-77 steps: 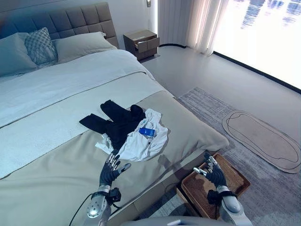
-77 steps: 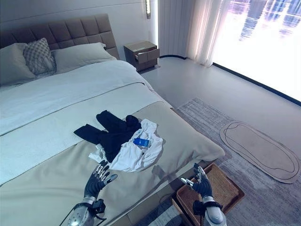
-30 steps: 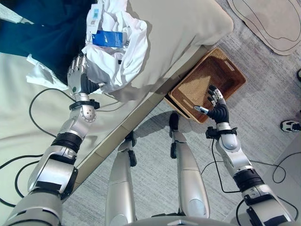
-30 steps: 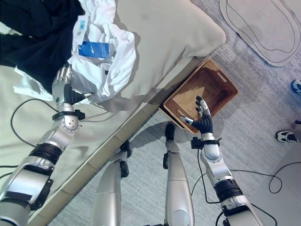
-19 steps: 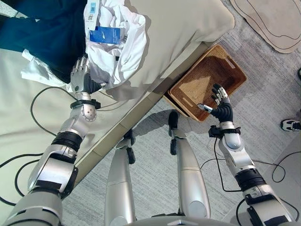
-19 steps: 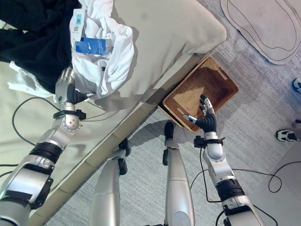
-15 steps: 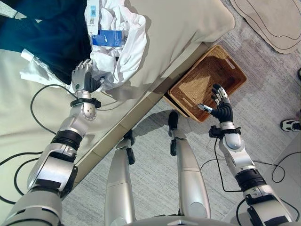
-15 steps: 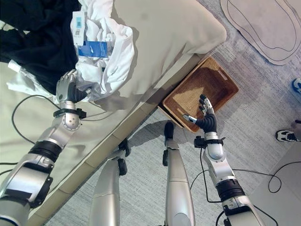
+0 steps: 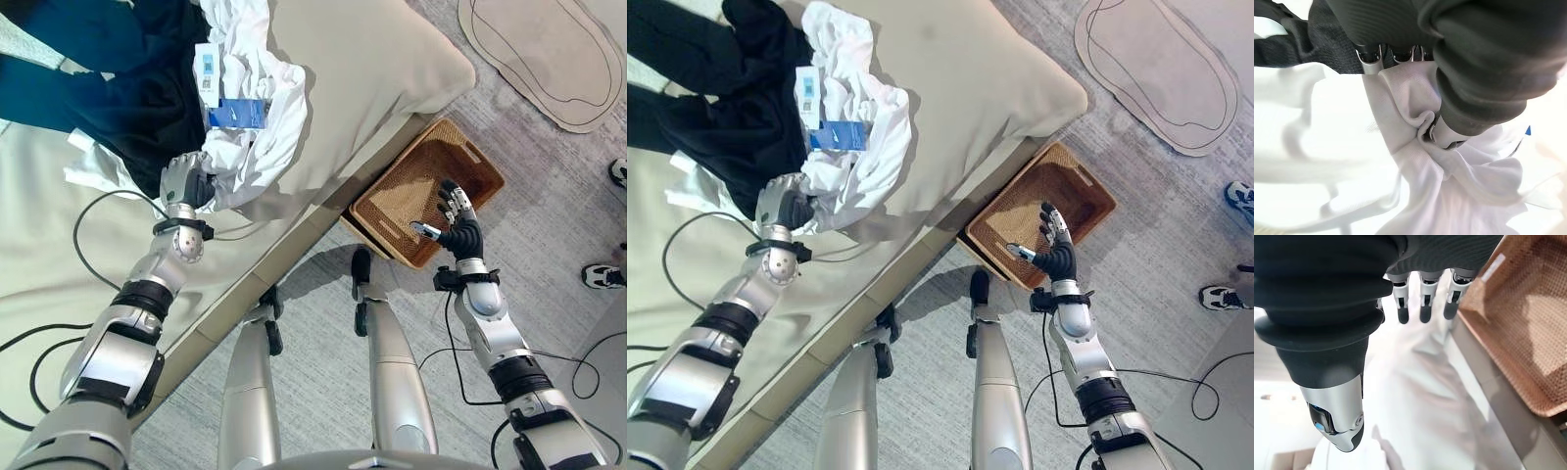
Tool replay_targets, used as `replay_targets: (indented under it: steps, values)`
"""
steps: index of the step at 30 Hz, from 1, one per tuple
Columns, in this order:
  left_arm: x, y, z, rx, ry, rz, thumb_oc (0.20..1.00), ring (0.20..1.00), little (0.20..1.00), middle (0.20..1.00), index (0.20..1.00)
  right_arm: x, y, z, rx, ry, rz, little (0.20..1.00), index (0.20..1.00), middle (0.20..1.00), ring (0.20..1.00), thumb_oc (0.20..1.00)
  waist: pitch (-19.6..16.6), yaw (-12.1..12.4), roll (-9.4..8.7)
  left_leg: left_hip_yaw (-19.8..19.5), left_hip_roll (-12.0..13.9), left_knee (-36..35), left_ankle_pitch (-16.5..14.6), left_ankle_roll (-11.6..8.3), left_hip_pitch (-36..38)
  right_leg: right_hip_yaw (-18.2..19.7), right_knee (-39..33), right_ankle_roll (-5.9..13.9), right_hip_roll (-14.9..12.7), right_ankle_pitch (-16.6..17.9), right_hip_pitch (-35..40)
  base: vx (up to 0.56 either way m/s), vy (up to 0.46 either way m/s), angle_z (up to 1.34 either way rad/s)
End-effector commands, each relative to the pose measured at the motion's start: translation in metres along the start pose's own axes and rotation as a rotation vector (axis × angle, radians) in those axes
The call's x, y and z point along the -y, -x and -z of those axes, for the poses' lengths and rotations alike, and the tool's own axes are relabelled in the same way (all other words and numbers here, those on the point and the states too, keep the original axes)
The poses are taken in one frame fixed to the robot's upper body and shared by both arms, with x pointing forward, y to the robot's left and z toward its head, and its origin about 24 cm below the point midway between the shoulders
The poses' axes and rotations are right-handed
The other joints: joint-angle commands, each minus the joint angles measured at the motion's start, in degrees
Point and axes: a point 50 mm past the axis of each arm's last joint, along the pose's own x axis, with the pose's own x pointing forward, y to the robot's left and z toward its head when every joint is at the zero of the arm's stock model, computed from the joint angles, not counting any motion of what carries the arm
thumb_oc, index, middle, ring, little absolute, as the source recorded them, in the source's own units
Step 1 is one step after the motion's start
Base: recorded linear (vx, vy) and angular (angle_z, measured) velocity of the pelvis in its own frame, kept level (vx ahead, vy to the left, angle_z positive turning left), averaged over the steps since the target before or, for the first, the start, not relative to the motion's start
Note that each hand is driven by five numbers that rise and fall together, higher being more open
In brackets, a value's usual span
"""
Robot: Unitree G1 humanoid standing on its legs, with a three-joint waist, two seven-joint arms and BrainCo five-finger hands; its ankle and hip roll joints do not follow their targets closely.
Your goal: Pick up clothes into the bucket
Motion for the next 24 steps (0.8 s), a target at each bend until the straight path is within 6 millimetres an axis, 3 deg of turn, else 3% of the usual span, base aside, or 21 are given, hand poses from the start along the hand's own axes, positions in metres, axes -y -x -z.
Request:
replay_targets:
  steps: [1,9,15,23,24]
  values:
    - [0.016,0.026,0.01,-0.009,0.06,0.054,0.2,0.2,0.2,0.2,0.2,0.01,0.005,-0.007,0.06,-0.004,0.019,1.0,1.0,1.0,1.0,1.0,-2.75,0.93,0.7,-4.81,-0.25,-1.81,-0.39,-1.23,1.65,-0.86,-8.9,4.26,-2.79,5.0,6.22,0.0,0.0,0.0]
    - [0.017,0.045,0.014,-0.008,0.147,0.042,0.2,0.2,0.2,0.2,0.2,0.013,0.011,0.002,0.02,0.013,0.025,1.0,1.0,1.0,1.0,1.0,-3.4,2.41,0.48,-5.37,-0.72,-7.86,1.36,-1.98,10.98,-2.84,-15.39,4.68,-3.15,6.4,17.07,0.05,-0.039,0.05]
    - [0.007,0.056,0.006,0.046,0.219,0.01,0.2,0.2,0.2,0.2,0.2,0.01,0.021,0.015,-0.044,0.009,0.005,1.0,1.0,1.0,1.0,1.0,-4.82,3.83,0.42,-6.19,-0.91,-12.67,2.89,-2.22,18.26,-4.78,-19.55,4.99,-3.36,7.16,25.26,0.07,-0.037,0.13]
    - [-0.001,0.054,-0.001,0.073,0.276,-0.019,0.2,0.2,0.2,0.2,0.2,0.009,0.028,0.024,-0.093,0.01,-0.008,1.0,1.0,1.0,1.0,1.0,-5.76,4.31,0.44,-6.69,-0.72,-14.23,2.93,-2.14,22.08,-5.47,-20.61,4.85,-3.12,6.52,29.42,0.04,-0.023,0.08]
    - [-0.009,0.053,-0.006,0.106,0.3,-0.039,0.2,0.2,0.2,0.2,0.2,0.011,0.031,0.026,-0.104,0.01,-0.004,1.0,1.0,1.0,1.0,1.0,-6.17,4.59,0.53,-6.7,-0.52,-14.91,3.0,-2.21,23.23,-5.76,-21.03,4.89,-3.04,6.41,30.55,0.0,0.0,0.0]
